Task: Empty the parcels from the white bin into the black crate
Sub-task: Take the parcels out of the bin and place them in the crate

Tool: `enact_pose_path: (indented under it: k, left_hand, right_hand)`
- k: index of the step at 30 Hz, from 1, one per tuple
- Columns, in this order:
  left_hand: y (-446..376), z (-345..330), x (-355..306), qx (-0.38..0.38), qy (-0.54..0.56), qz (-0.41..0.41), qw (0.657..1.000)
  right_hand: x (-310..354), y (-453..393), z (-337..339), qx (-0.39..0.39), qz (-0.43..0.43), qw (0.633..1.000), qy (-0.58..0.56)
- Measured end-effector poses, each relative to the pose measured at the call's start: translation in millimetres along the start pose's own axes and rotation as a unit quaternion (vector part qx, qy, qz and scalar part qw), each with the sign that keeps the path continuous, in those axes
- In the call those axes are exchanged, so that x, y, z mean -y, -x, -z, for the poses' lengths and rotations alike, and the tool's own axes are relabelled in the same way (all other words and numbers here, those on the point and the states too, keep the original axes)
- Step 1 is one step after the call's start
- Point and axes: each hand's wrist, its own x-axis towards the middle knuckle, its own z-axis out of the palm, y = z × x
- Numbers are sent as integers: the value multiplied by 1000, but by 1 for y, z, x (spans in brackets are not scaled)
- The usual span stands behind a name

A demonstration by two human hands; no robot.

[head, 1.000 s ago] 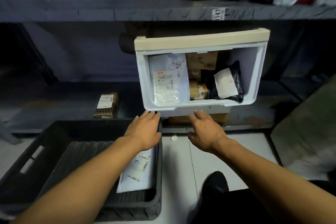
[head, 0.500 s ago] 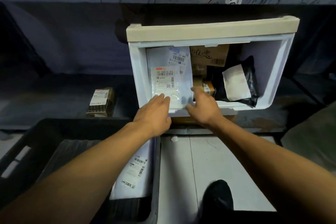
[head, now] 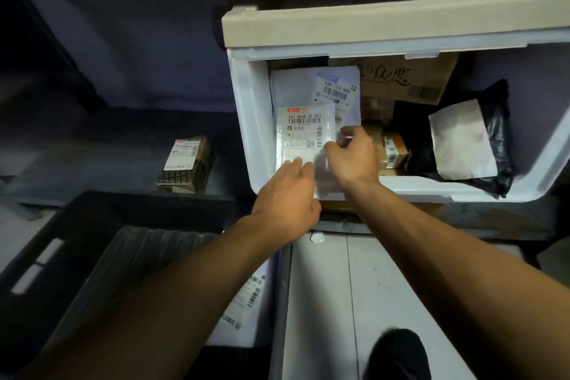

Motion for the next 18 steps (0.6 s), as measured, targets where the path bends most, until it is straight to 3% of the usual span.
enact_pose_path:
  k: [10, 15, 18]
  left_hand:
    - [11, 28, 2, -7, 85, 12, 996]
    - [27, 65, -13, -27, 203, 40, 978]
    - [45, 88, -27, -25, 318, 59, 946]
  right_hand:
    - [10, 16, 24, 44, -17, 995, -87]
    - [32, 39, 71, 130, -31, 982, -130]
    - [48, 64, 93, 172, -6, 975, -137]
